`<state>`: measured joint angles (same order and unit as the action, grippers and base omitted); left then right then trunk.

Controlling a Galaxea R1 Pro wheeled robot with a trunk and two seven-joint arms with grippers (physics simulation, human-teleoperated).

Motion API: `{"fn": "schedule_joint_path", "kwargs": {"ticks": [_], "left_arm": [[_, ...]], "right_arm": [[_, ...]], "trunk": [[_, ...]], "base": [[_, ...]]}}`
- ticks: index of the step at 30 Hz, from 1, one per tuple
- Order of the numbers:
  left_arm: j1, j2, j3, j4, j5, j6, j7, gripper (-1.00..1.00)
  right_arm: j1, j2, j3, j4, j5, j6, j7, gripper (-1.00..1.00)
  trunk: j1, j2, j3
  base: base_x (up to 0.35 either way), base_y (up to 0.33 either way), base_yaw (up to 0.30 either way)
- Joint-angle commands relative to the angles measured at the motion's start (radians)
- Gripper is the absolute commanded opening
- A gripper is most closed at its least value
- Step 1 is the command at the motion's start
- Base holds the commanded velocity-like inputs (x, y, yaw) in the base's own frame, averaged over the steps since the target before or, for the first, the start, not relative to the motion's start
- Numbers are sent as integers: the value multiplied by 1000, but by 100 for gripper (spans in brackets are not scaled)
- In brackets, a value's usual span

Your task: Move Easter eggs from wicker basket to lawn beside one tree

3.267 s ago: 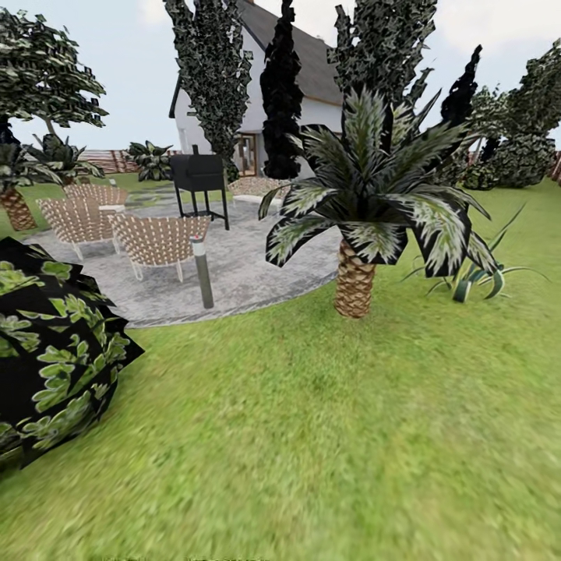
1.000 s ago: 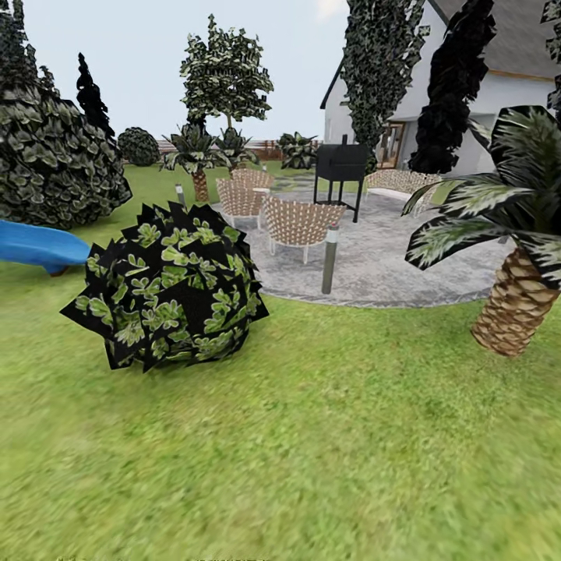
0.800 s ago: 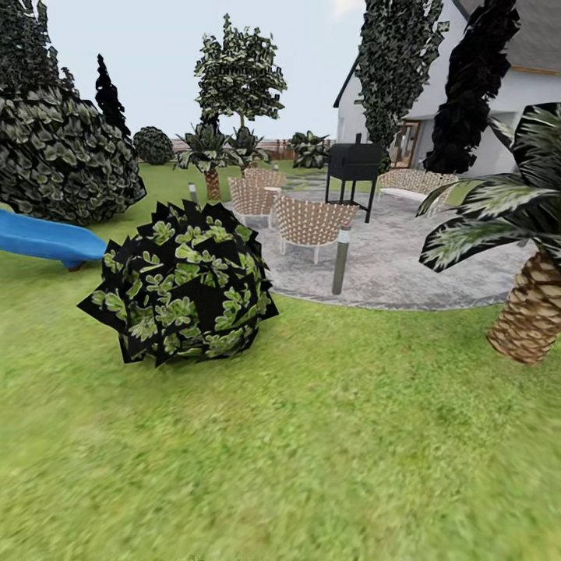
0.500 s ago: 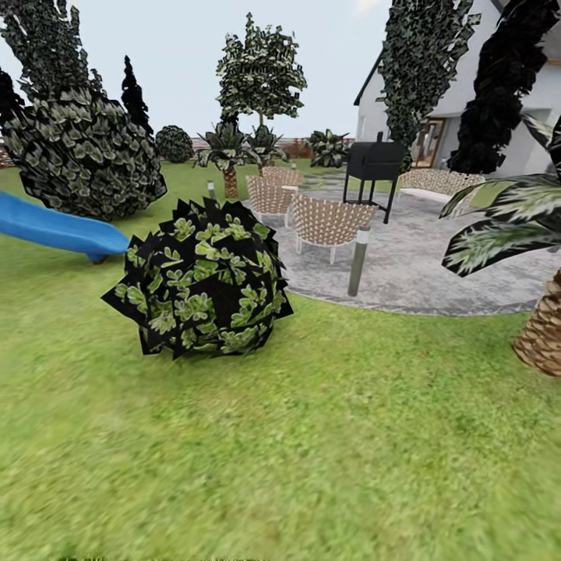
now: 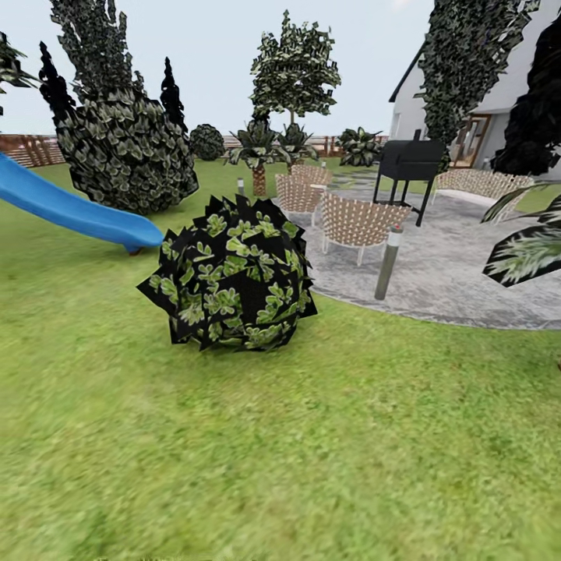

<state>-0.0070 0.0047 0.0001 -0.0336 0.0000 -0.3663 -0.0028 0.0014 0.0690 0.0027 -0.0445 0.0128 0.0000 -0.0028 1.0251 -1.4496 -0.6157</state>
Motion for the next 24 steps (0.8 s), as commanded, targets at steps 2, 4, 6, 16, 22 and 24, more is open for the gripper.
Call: {"fn": "schedule_joint_path", "kwargs": {"ticks": [2,4,6,16,22,24], "left_arm": [[-1,1,0,0,0,-3,0,100],[-1,0,0,-1,0,-3,0,100],[-1,0,0,-1,0,-3,0,100],[-1,1,-1,-2,0,-3,0,100],[-1,1,-2,-2,0,-4,0,100],[-1,1,-2,-1,0,-4,0,100]], "right_arm": [[0,0,-2,-2,1,0,0,100],[0,0,-3,-2,0,0,0,100],[0,0,-3,-2,0,0,0,100],[0,0,2,-2,1,0,1,100],[0,-1,-1,0,0,0,1,100],[0,-1,1,0,1,0,1,100]], "trunk": [[0,0,-1],[0,0,-1],[0,0,-1],[0,0,-3],[0,0,-3],[0,0,-3]], "base": [[0,0,216],[0,0,230],[0,0,240],[0,93,211],[0,243,34],[0,258,6]]}}
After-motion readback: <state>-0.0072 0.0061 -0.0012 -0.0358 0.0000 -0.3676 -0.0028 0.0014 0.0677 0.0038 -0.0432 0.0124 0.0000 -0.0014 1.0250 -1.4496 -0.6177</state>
